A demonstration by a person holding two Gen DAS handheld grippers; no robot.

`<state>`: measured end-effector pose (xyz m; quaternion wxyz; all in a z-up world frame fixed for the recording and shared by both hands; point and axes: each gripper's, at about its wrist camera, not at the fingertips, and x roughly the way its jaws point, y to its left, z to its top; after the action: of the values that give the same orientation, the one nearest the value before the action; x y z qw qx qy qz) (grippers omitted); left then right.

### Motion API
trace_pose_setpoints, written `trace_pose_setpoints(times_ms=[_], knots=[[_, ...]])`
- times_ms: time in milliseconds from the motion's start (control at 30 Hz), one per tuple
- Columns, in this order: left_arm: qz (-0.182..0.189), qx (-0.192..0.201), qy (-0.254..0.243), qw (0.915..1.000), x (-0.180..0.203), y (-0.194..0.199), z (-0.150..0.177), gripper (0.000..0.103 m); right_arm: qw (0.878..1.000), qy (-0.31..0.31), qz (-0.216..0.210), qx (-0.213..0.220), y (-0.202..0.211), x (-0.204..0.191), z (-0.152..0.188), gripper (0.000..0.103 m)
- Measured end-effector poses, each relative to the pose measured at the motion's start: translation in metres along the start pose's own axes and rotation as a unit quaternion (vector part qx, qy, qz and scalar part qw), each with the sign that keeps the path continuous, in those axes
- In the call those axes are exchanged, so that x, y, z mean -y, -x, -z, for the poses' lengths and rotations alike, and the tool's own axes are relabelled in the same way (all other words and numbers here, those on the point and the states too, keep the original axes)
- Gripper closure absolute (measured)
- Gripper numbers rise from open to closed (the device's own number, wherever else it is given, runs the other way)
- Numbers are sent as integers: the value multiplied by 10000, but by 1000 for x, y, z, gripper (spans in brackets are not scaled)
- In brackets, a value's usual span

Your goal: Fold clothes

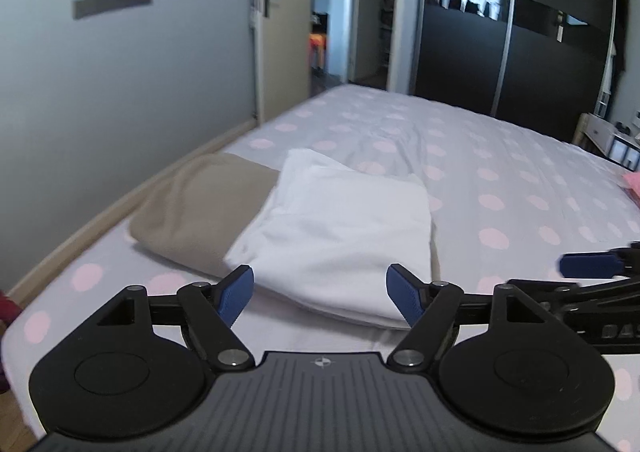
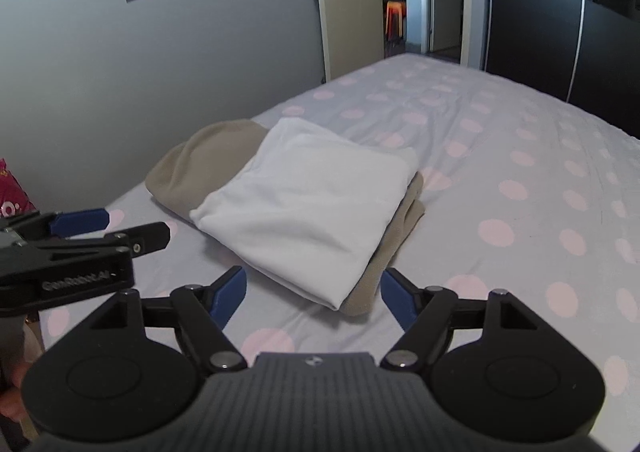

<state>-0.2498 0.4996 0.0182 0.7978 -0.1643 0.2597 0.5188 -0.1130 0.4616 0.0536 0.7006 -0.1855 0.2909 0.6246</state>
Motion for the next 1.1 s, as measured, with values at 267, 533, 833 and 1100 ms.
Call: trace_pose_setpoints(times_ms=[267,533,833,1100], knots=[[-24,56,-119,9999,15,34,26,29,9993,39,255,288,51,-18,43,22],[-47,331,1,9994,19,61,48,21,9974,-82,593,411,80,-29,88,21],[-78,295,-295,9991,35,71,75,17,9955,-270,777,461,96,-34,124,21],[-18,300,-191,9994,35,86,83,17,9943,-401,847,509,107,-38,140,20]])
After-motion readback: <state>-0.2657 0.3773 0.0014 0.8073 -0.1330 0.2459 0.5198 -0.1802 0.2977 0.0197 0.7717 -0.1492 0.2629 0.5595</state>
